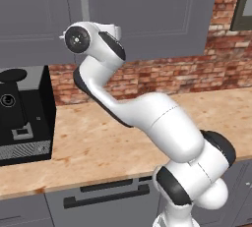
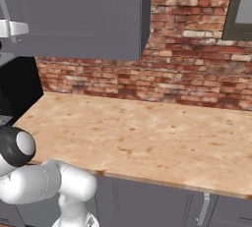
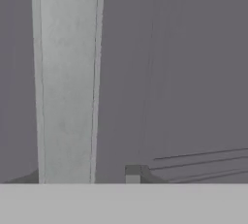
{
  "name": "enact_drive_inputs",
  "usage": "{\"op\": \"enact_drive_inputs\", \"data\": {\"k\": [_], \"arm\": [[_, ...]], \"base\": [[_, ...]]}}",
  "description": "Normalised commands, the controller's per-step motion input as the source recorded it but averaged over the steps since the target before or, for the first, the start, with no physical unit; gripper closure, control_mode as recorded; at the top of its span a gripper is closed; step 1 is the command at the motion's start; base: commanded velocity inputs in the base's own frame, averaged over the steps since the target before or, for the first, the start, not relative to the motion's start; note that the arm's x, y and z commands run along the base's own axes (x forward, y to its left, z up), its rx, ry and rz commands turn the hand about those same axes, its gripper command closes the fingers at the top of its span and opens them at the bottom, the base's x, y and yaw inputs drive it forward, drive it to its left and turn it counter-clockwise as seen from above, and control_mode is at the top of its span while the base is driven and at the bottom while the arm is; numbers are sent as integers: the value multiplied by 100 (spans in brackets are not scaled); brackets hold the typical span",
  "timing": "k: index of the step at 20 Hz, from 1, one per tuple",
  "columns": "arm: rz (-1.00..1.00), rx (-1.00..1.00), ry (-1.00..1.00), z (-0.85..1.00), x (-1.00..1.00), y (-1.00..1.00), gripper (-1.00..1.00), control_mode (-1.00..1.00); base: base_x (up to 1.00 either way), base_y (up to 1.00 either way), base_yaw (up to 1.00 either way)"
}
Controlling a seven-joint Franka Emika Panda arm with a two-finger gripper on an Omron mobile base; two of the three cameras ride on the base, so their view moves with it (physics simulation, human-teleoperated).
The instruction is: Open the cabinet. Pick the spray and place it next to the sink. Then close the cabinet.
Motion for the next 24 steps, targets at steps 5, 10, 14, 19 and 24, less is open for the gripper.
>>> {"op": "enact_drive_inputs", "data": {"k": [5,10,14,19,24], "arm": [[0,8,0,0,-29,-61,100,-100],[0,7,0,0,-26,-61,100,-100],[0,5,0,0,-17,-62,100,-100],[2,4,0,0,-21,-79,100,-100],[3,3,0,0,-20,-94,100,-100]], "base": [[0,0,0],[0,0,0],[0,0,0],[0,0,0],[0,0,0]]}}
